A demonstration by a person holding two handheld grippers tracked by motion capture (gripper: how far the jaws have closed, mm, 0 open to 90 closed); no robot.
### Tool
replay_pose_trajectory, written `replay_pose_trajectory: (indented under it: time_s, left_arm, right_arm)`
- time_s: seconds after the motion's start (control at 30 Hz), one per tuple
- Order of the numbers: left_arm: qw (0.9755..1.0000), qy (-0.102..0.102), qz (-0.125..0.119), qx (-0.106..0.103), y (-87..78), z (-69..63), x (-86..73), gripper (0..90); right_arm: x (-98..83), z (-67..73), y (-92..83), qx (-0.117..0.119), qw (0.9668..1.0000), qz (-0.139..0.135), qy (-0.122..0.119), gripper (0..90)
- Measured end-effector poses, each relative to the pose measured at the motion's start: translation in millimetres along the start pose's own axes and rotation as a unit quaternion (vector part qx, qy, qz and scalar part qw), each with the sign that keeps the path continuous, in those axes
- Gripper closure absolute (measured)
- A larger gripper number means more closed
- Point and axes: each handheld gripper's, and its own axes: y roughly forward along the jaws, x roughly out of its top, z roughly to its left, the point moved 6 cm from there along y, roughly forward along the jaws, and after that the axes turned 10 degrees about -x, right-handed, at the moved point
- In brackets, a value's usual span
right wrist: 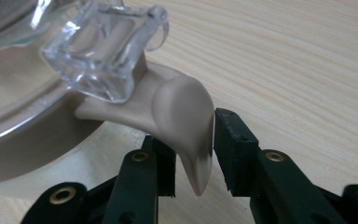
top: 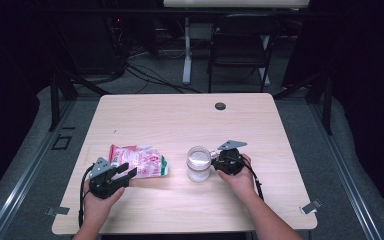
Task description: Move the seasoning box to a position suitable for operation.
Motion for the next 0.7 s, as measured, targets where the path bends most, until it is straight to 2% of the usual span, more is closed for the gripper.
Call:
replay_pose_trajectory:
  time_s: [0.17,0.2,0.27,0.33,0.43,0.63,0.7]
  left_arm:
    - [1.0,0.008,-0.001,0.0,0.8,-1.2,0.8,57.1]
    - [0.9999,0.014,0.004,0.0,1.4,-2.1,1.1,57.0]
    - [0.9999,0.016,-0.001,-0.001,3.0,-3.4,2.2,56.3]
    - [0.9998,0.017,-0.001,-0.003,3.4,-4.4,3.4,56.1]
    - [0.9998,0.011,-0.006,-0.015,5.8,-6.1,5.0,56.3]
    - [0.9995,0.021,-0.004,-0.022,12.0,-9.7,7.9,56.2]
    - [0.9994,0.024,-0.002,-0.025,14.6,-11.0,8.6,56.1]
  right_arm:
    - [-0.3,1.9,0.5,0.001,1.0,0.003,-0.008,74.5]
    - [-0.4,1.3,-0.4,-0.003,0.9999,0.004,-0.013,78.1]
    - [-0.7,0.5,-1.5,0.001,1.0,0.002,-0.008,78.9]
    - [-1.2,2.1,-2.2,0.002,1.0,0.0,-0.008,78.9]
    - [-2.7,4.5,-5.0,-0.005,0.9996,0.002,-0.027,78.9]
    - [-5.8,8.2,-9.2,-0.003,0.9993,0.003,-0.037,78.3]
    - [-7.2,9.5,-11.2,0.0,0.9988,0.007,-0.048,78.2]
